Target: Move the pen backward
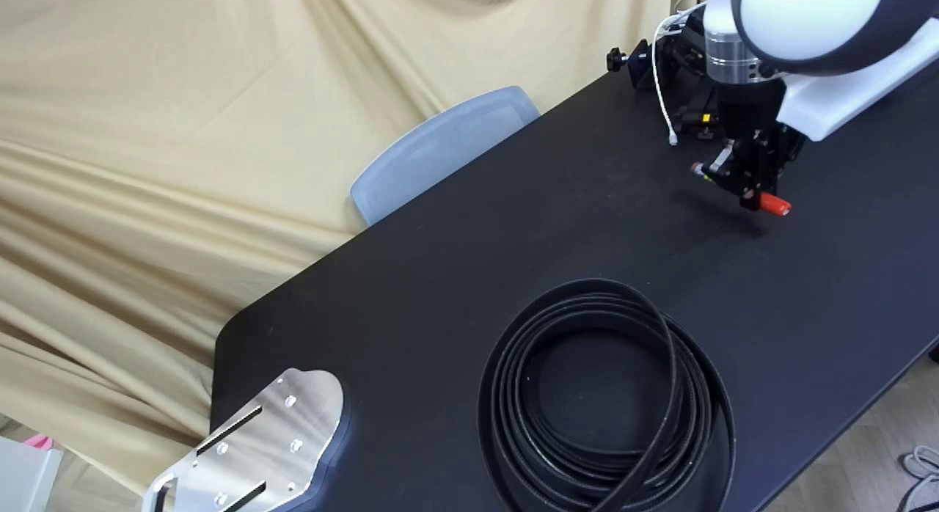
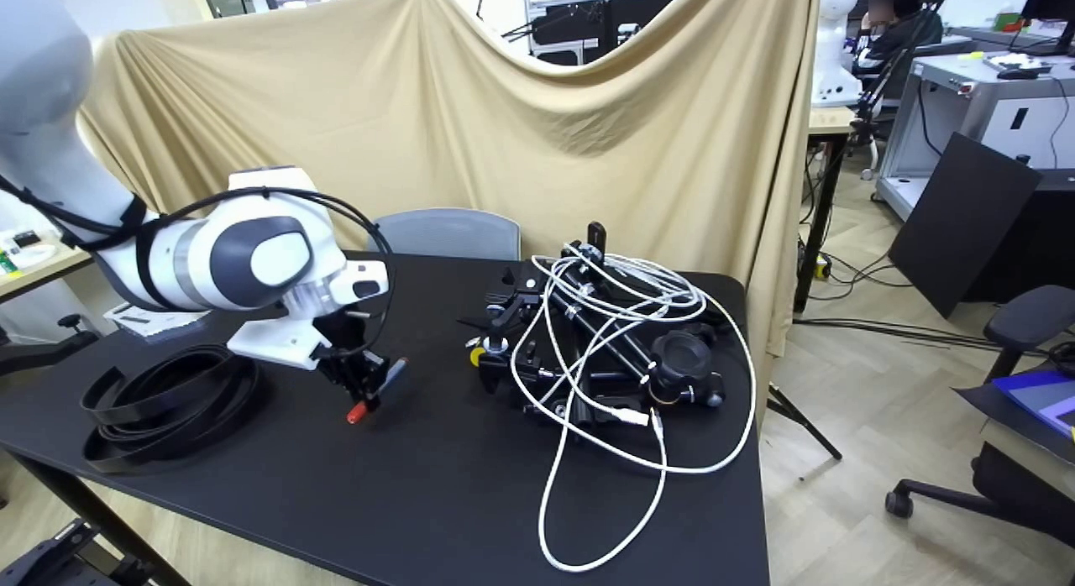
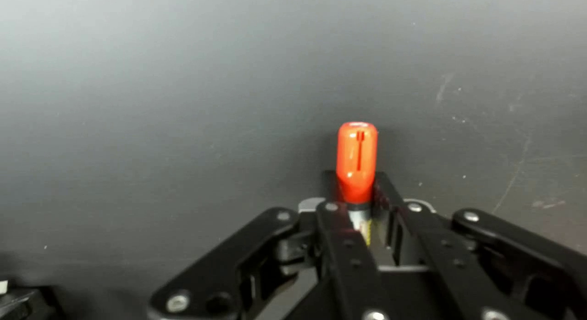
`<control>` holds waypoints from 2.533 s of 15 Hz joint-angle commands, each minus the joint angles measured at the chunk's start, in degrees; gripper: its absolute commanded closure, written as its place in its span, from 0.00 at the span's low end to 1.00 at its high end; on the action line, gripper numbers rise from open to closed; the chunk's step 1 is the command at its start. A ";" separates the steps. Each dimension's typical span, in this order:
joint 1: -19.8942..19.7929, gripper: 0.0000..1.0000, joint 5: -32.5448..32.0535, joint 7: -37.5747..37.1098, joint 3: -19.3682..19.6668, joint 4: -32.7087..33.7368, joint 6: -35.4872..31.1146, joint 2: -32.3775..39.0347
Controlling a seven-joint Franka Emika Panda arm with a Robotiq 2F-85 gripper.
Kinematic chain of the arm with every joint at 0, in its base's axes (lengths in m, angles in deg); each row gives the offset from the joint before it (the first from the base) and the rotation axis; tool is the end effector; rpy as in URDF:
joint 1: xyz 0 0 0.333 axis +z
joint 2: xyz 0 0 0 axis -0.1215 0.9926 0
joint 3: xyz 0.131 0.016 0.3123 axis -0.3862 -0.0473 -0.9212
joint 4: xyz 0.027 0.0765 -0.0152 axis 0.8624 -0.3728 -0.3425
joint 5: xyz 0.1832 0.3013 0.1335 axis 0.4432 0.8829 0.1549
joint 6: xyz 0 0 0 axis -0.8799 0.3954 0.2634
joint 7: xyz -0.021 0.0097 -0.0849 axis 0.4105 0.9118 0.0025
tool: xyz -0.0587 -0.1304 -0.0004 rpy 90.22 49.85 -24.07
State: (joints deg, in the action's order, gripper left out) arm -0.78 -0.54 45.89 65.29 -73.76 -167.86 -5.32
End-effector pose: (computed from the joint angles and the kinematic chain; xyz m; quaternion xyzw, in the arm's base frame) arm 0.4648 0.0219 0.1666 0.9994 -0.0156 -0.0125 0.0273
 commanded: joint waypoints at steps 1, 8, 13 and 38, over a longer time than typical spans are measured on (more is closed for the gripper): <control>-0.44 0.95 -3.26 2.75 0.55 3.82 6.61 -2.50; -2.40 0.95 -2.91 11.92 -2.13 16.28 14.68 0.85; -2.26 0.95 -1.63 14.43 -4.53 25.81 17.65 6.59; 1.53 0.27 -0.79 12.08 -6.99 44.75 22.91 23.92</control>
State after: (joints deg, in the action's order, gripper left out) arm -0.42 -0.76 59.77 57.52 -30.32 -146.37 18.86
